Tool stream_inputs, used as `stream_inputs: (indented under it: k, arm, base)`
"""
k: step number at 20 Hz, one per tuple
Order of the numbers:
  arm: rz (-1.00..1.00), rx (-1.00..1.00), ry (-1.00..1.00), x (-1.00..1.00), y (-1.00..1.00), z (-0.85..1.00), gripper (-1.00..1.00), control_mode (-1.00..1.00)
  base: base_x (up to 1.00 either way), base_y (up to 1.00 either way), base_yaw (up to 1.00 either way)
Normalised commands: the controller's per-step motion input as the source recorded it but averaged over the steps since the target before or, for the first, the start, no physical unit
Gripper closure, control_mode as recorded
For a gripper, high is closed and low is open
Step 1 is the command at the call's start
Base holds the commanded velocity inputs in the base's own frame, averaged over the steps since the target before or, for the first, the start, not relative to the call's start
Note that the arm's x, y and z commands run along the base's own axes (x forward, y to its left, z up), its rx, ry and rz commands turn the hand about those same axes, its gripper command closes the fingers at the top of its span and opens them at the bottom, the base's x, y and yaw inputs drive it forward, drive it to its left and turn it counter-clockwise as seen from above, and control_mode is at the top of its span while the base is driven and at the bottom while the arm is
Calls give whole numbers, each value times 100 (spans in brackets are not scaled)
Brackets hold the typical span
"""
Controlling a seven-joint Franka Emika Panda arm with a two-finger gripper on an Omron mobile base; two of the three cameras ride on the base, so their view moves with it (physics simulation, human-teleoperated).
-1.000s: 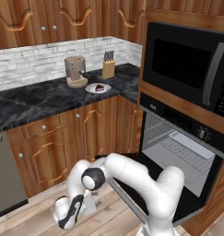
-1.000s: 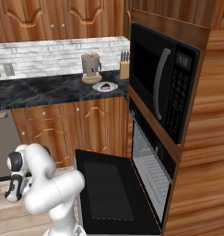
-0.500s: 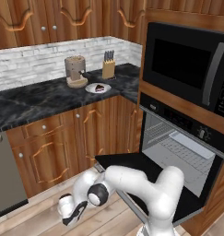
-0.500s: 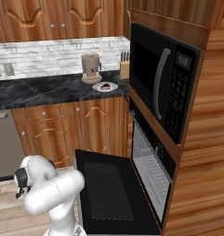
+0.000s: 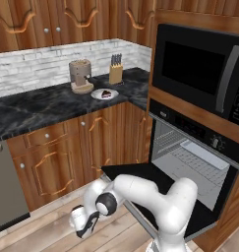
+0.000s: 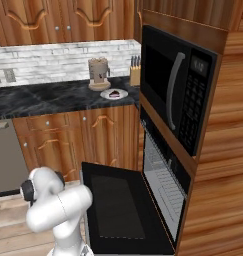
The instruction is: Take the baked cake out of the oven and place it on the plate for cooling. Then close the oven door.
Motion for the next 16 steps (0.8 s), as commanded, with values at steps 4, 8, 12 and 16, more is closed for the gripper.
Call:
stream_inputs:
  k: [4, 8, 12, 16]
  arm:
    - [0, -10, 0, 29, -3, -51, -100, -100]
    - [0, -12, 0, 28, -13, -52, -100, -100]
    - [0, -9, 0, 18, -20, -41, -100, -100]
    - [0, -4, -5, 1, -28, -11, -100, -100]
  base:
    - [0, 0, 0]
    - [0, 0, 0]
    - [0, 0, 0]
    - [0, 0, 0]
